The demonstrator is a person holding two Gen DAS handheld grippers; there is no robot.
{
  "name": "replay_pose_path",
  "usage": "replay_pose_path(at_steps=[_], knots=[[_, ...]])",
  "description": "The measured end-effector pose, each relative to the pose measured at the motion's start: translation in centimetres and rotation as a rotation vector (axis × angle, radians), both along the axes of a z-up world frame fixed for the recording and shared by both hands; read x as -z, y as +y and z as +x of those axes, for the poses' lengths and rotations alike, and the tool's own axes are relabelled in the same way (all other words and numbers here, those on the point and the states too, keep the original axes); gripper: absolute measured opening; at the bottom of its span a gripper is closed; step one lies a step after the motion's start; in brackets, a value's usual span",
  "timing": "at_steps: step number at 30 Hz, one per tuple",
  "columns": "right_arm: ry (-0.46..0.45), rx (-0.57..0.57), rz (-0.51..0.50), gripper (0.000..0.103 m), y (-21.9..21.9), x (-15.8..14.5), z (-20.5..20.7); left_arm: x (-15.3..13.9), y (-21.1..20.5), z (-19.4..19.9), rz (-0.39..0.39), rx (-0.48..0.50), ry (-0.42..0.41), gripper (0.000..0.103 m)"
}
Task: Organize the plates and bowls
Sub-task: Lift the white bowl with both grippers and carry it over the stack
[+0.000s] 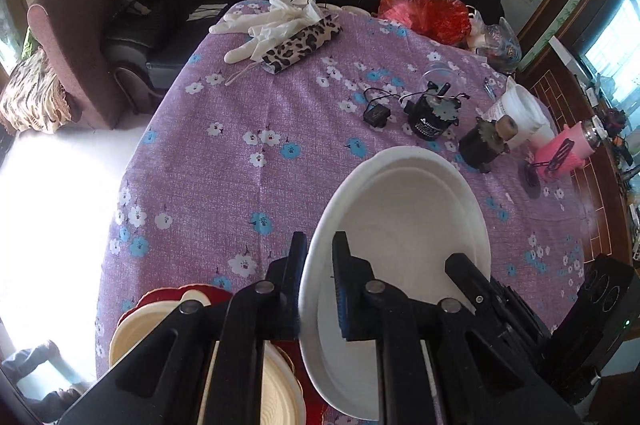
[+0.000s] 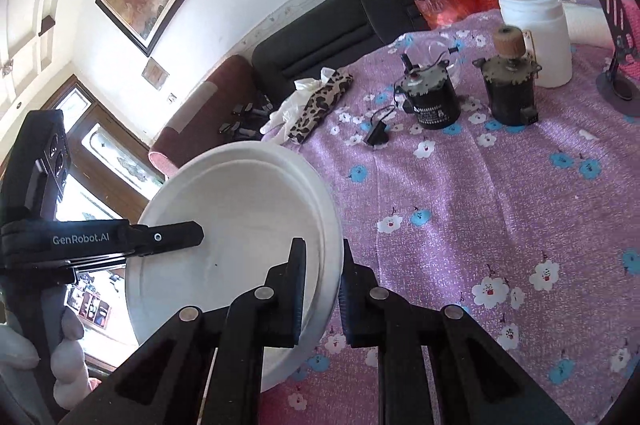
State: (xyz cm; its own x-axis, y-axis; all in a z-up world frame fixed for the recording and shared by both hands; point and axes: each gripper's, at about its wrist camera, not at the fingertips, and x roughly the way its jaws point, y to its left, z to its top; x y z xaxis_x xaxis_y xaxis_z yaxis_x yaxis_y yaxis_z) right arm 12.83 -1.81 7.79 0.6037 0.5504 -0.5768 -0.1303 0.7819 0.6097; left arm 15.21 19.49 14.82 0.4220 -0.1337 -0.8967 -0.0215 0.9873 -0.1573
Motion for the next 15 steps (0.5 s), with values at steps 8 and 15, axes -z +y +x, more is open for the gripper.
replay_pose_path(at_steps=[8, 15], knots=[[-0.111, -0.070, -0.021, 0.017, 2.6, -5.2, -4.1, -3.3, 4.1, -6.3, -0.035, -0.076, -0.098, 0.012], [-0.158, -0.156, -0.057, 0.017, 7.1, -6.9, -6.6, -3.4, 8.4, -10.3, -0.055, -0.156, -0.143, 0.012]])
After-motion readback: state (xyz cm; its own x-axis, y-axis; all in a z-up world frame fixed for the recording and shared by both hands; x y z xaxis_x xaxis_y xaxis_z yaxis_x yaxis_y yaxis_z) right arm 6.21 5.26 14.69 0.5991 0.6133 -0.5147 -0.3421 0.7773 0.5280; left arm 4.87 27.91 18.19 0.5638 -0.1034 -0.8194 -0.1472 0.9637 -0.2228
